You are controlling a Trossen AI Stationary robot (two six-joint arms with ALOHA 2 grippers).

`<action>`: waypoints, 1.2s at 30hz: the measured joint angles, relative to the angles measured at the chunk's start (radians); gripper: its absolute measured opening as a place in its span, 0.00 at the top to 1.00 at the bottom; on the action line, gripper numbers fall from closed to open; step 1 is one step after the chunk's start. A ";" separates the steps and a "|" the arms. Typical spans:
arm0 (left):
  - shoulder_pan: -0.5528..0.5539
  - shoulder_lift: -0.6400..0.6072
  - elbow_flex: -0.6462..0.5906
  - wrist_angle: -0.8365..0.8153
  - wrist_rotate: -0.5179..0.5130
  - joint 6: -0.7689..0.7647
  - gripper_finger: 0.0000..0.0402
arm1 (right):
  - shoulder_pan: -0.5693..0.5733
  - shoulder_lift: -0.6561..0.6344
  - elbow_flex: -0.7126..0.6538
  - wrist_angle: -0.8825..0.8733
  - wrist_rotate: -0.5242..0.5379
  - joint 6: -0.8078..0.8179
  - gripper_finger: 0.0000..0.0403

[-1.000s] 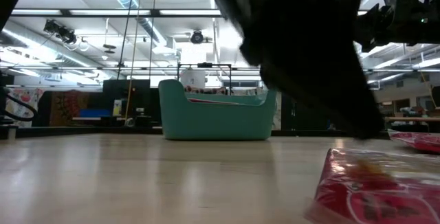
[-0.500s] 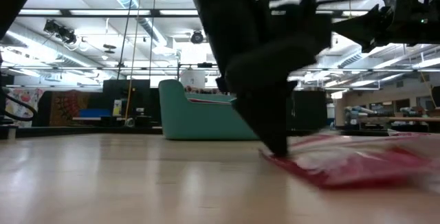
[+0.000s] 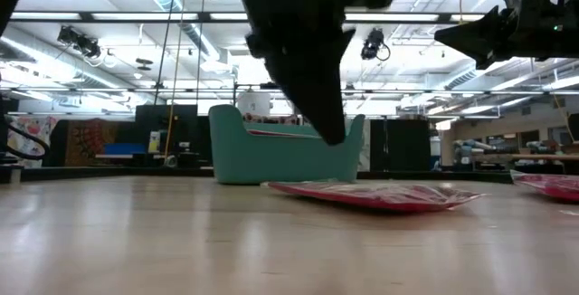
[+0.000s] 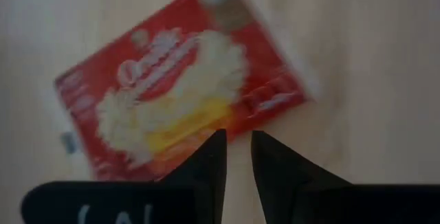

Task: Sort popcorn bags into baskets
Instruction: Adjust the red popcorn bags

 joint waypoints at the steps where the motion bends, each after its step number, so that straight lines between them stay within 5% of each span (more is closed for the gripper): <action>1: -0.008 0.000 0.000 0.040 -0.003 0.018 0.82 | 0.000 0.000 0.000 0.000 0.000 0.000 0.95; 20: 0.013 0.121 0.004 0.651 0.134 0.073 0.82 | 0.000 0.000 0.000 0.001 0.000 0.000 0.95; 36: -0.003 0.308 0.004 0.979 0.228 0.151 0.82 | 0.000 0.000 0.000 0.000 0.000 0.000 0.95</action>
